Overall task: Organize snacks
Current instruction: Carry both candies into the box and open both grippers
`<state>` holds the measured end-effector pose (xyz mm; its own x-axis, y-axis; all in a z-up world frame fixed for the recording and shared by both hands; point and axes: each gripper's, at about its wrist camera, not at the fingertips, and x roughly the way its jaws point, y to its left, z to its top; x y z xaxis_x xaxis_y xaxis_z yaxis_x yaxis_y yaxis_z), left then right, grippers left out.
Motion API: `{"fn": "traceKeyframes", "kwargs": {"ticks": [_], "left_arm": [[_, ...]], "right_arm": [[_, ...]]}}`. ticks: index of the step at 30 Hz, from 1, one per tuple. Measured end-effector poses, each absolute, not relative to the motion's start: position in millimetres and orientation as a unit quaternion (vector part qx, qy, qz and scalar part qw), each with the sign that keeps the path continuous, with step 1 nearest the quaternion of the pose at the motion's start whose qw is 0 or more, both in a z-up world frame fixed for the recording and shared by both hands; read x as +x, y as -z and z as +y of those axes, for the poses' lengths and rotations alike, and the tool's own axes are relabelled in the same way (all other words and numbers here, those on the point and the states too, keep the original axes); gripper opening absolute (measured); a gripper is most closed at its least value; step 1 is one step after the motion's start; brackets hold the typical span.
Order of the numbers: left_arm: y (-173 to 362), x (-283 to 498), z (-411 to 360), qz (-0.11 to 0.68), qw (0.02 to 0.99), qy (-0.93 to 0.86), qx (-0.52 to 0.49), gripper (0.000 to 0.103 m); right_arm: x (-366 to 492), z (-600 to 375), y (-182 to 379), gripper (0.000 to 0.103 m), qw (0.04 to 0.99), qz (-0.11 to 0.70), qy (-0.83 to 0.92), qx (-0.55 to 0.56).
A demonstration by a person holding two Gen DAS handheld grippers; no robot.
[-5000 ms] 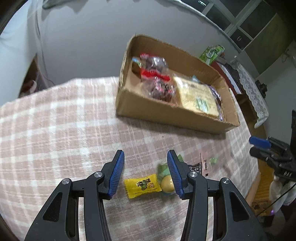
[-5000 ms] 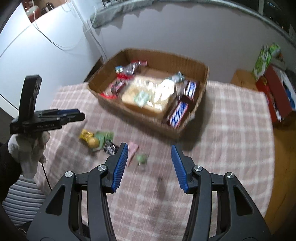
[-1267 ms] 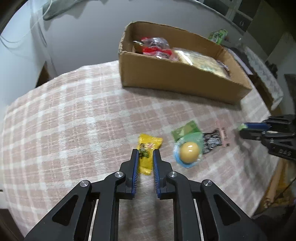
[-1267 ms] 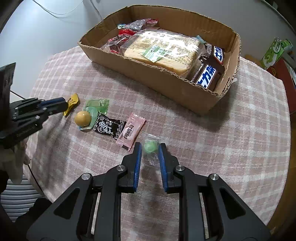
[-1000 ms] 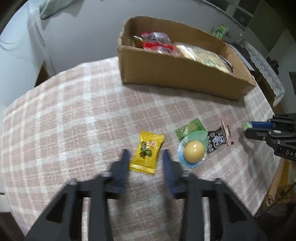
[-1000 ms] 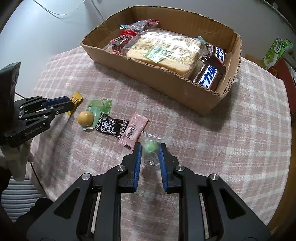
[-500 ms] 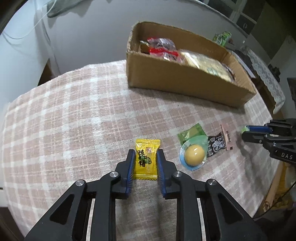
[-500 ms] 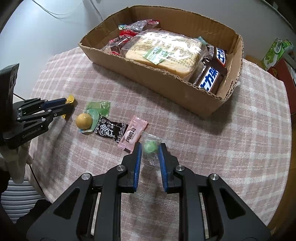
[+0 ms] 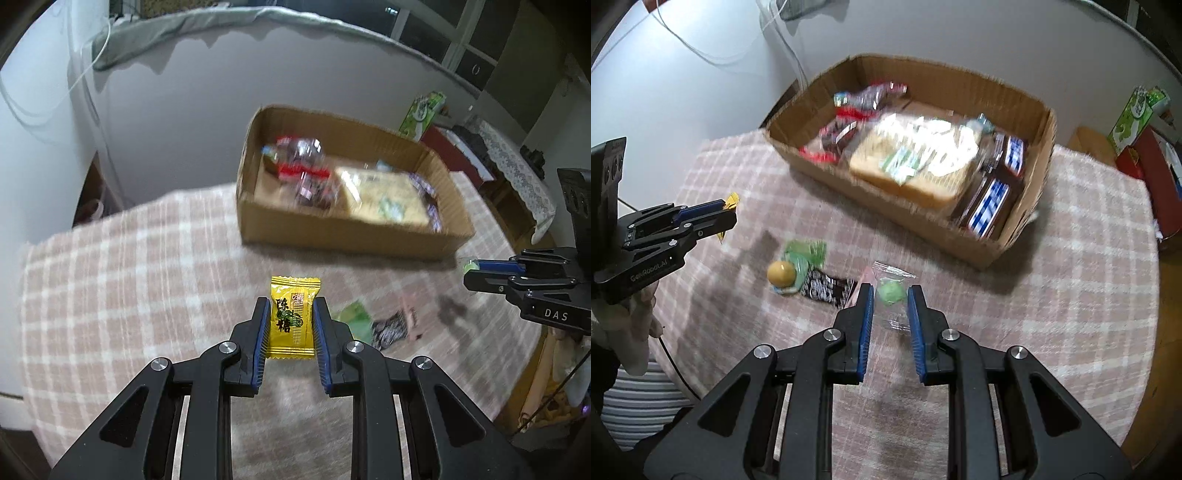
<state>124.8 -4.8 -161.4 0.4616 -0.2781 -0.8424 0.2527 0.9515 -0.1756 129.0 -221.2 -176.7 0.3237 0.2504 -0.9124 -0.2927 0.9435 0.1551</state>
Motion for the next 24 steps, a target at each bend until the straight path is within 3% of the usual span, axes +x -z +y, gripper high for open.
{"fn": "traceKeyframes", "kwargs": {"ticks": [12, 24], "left_arm": [[125.9, 175.4, -25.7, 0.459, 0.873, 0.164, -0.002, 0.021], [122.1, 216.1, -45.8, 0.45, 0.877, 0.168, 0.005, 0.021]], "right_arm": [[179.1, -236.3, 129.9, 0.02, 0.843, 0.514, -0.155, -0.016], [228.6, -230.6, 124.7, 0.02, 0.849, 0.505, -0.151, -0.02]]}}
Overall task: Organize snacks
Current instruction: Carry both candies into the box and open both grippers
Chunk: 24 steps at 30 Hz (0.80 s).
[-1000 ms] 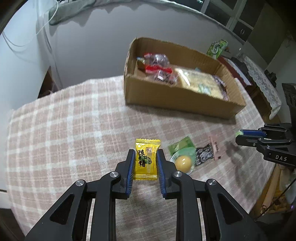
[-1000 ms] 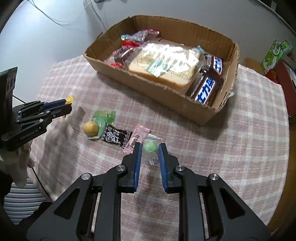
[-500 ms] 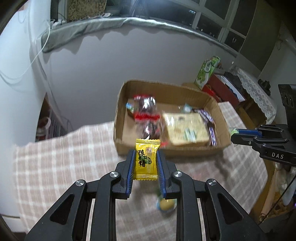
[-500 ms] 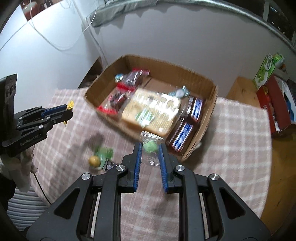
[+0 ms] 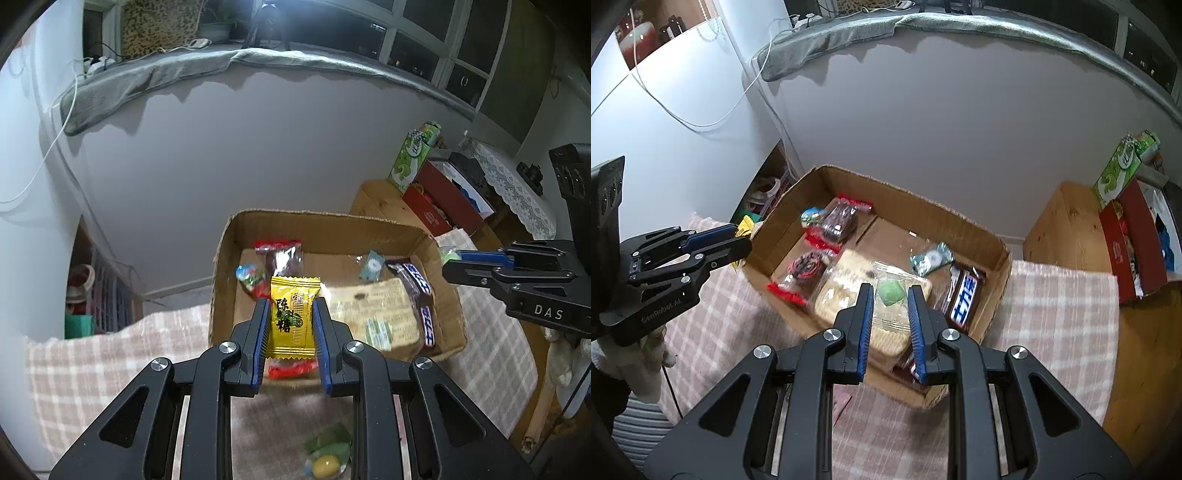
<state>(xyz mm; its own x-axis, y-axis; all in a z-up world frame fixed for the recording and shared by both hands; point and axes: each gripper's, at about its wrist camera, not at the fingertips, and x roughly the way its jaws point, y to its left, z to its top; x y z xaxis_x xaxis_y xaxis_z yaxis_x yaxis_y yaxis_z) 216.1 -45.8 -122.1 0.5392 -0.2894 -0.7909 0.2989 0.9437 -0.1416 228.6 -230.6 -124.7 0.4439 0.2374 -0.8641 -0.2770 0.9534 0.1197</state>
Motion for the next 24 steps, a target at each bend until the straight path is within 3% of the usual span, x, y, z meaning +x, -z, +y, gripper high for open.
{"fn": "traceKeyframes", "kwargs": {"ticks": [17, 18, 21, 24], "left_arm": [[136.5, 235.3, -56.9, 0.46, 0.872, 0.165, 0.018, 0.024], [136.3, 235.5, -57.0, 0.46, 0.873, 0.163, 0.021, 0.025], [133.7, 234.8, -56.3, 0.456, 0.876, 0.157, 0.024, 0.035], [129.7, 232.6, -54.9, 0.45, 0.878, 0.158, 0.023, 0.035]], "right_arm": [[256.3, -230.1, 150.9, 0.021, 0.838, 0.526, -0.143, -0.023], [256.9, -230.1, 151.3, 0.024, 0.837, 0.527, -0.143, -0.023], [255.5, -229.9, 149.6, 0.048, 0.841, 0.522, -0.139, -0.026], [253.1, -230.1, 146.6, 0.051, 0.844, 0.517, -0.14, -0.026]]}}
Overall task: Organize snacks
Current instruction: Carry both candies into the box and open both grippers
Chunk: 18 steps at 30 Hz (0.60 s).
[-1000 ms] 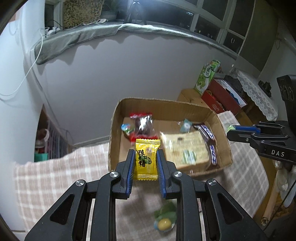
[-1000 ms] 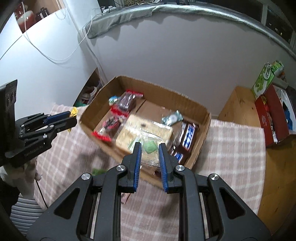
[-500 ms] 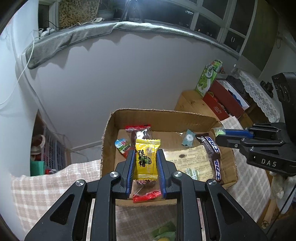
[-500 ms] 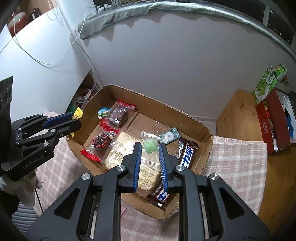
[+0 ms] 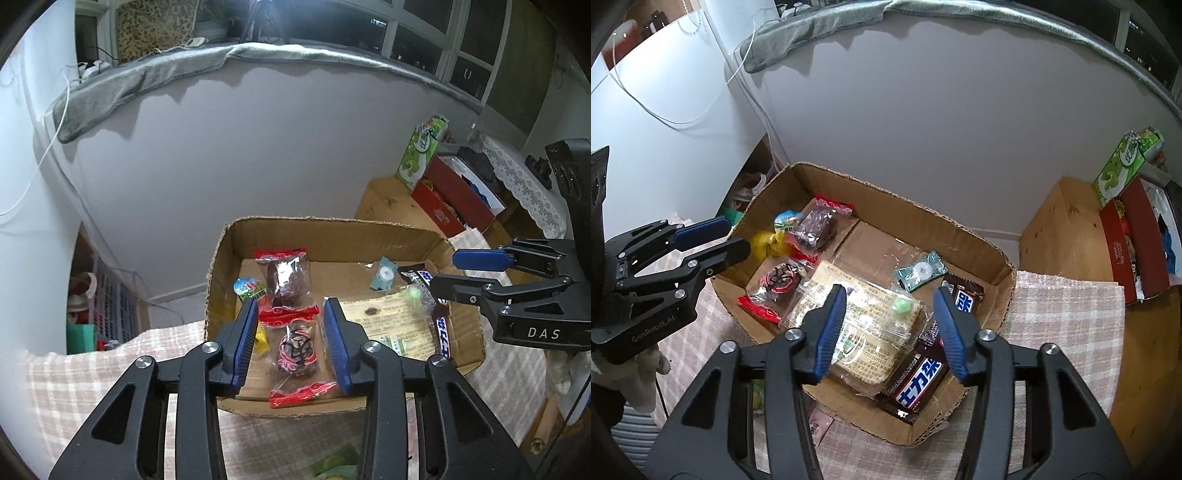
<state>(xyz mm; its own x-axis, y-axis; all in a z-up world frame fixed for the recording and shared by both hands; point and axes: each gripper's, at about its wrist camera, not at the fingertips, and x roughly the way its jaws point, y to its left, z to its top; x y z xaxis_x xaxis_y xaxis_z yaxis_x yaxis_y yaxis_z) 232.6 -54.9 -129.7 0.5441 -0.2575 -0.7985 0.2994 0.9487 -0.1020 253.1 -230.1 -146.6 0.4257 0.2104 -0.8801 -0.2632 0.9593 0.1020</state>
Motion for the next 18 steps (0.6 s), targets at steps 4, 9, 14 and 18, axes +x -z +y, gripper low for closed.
{"fn": "traceKeyframes", "kwargs": {"ticks": [4, 9, 14, 18], "left_arm": [[125.6, 229.4, -55.6, 0.445, 0.881, 0.16, 0.026, 0.035], [121.6, 225.3, -55.6, 0.44, 0.884, 0.16, 0.025, 0.035], [119.5, 217.3, -54.6, 0.438, 0.885, 0.158, 0.031, 0.035], [116.5, 206.5, -45.2, 0.436, 0.887, 0.154, 0.025, 0.035]], "right_arm": [[250.4, -230.1, 144.2, 0.051, 0.845, 0.516, -0.142, -0.025], [246.4, -227.5, 141.0, 0.051, 0.845, 0.513, -0.145, -0.029], [238.0, -225.1, 135.9, 0.051, 0.848, 0.509, -0.147, -0.03], [226.9, -225.6, 130.5, 0.052, 0.85, 0.503, -0.15, -0.029]]}}
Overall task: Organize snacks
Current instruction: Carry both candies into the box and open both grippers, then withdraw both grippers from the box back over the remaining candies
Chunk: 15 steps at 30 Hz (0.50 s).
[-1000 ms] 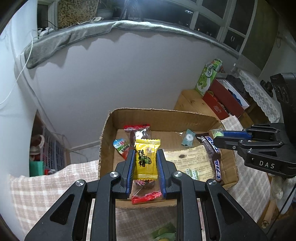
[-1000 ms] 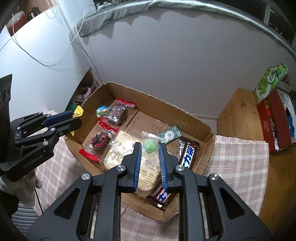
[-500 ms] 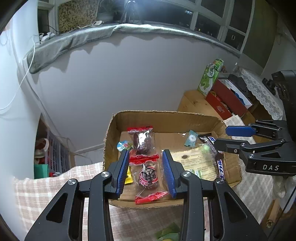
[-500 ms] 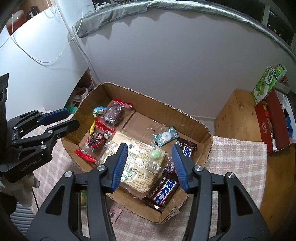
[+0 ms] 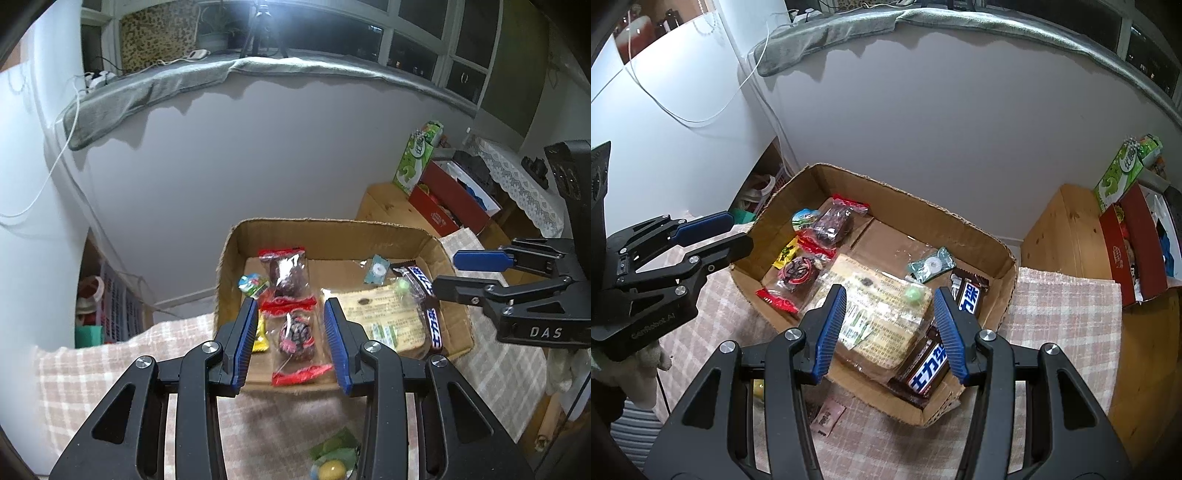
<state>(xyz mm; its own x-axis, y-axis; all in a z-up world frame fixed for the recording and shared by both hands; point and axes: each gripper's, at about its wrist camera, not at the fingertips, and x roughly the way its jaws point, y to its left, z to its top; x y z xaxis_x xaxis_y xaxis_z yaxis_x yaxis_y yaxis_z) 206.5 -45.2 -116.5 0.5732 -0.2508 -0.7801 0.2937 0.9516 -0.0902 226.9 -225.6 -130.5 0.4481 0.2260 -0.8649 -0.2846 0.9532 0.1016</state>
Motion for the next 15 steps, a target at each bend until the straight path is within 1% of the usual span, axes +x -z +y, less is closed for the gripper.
{"fn": "traceKeyframes", "kwargs": {"ticks": [8, 15], "left_arm": [[124.6, 173.1, -19.0, 0.454, 0.879, 0.145, 0.009, 0.035], [149.1, 135.0, -3.8, 0.493, 0.858, 0.143, -0.004, 0.035]], "right_arm": [[189.5, -229.4, 127.5, 0.051, 0.851, 0.498, -0.165, -0.023], [151.5, -222.0, 150.0, 0.051, 0.828, 0.523, -0.199, -0.041]]}}
